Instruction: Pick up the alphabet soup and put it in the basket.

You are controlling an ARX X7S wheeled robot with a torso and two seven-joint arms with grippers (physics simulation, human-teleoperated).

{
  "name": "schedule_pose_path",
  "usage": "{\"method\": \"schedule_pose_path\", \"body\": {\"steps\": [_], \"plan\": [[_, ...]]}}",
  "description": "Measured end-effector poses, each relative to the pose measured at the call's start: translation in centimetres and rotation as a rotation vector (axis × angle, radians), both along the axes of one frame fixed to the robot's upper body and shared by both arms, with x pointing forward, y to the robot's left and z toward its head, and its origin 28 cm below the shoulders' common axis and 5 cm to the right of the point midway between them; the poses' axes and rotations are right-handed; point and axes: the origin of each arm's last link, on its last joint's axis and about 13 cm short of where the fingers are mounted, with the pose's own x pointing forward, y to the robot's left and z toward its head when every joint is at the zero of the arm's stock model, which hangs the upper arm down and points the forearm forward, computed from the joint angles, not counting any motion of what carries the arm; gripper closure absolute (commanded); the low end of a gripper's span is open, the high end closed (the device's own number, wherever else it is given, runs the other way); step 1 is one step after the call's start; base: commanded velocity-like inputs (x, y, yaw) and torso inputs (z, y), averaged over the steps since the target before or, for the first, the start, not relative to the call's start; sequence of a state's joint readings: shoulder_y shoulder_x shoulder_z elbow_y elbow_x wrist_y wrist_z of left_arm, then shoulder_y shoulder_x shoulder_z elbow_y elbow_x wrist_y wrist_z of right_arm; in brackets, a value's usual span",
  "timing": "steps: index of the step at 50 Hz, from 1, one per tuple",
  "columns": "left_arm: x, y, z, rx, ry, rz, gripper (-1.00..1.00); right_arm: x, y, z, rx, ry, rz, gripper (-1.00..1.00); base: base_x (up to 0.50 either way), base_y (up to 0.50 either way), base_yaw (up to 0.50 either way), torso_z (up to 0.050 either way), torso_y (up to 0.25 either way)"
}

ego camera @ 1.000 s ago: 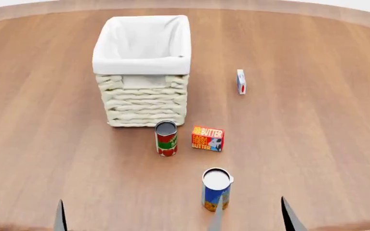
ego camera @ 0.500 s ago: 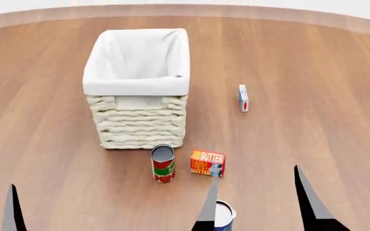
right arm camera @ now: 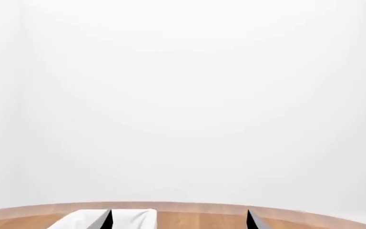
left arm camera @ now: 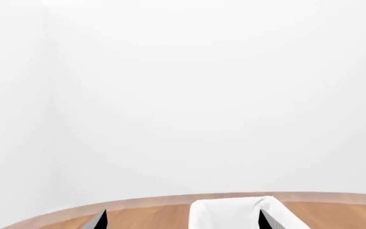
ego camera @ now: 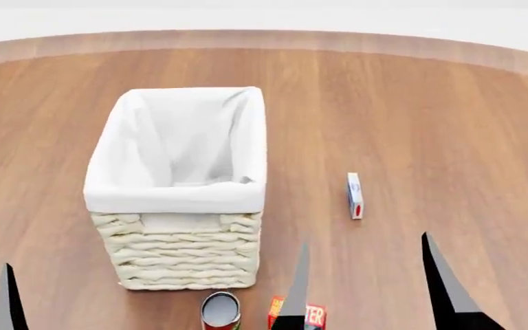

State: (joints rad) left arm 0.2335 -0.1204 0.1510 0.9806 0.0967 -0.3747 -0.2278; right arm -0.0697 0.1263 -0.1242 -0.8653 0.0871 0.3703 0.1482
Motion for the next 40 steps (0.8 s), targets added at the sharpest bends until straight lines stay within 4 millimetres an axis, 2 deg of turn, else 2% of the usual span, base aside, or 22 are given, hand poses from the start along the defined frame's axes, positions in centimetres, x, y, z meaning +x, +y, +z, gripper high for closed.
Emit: {"method": "schedule_pose_path", "body": {"steps": [6,10,40], "plan": [[-0.03,-0.02,0.02,0.0,0.0,0.001,-1.0,-0.04,-0.01,0.05,0.004,-0.001,0.0,-1.0,0.5,0.0,0.0,0.0,0.003],[-0.01,-0.02,0.02,-0.001,0.001,0.001,-1.0,0.0,-0.07,0.09,0.01,-0.007,-0.002,-1.0,0.0,0.0,0.0,0.0,0.0],[-0.06,-0.08,-0.02,0.002,0.005,0.004,-1.0,-0.09,-0.17,0.22,0.007,-0.008,-0.012,-1.0,0.0,0.5,0.0,0.0,0.0]]}}
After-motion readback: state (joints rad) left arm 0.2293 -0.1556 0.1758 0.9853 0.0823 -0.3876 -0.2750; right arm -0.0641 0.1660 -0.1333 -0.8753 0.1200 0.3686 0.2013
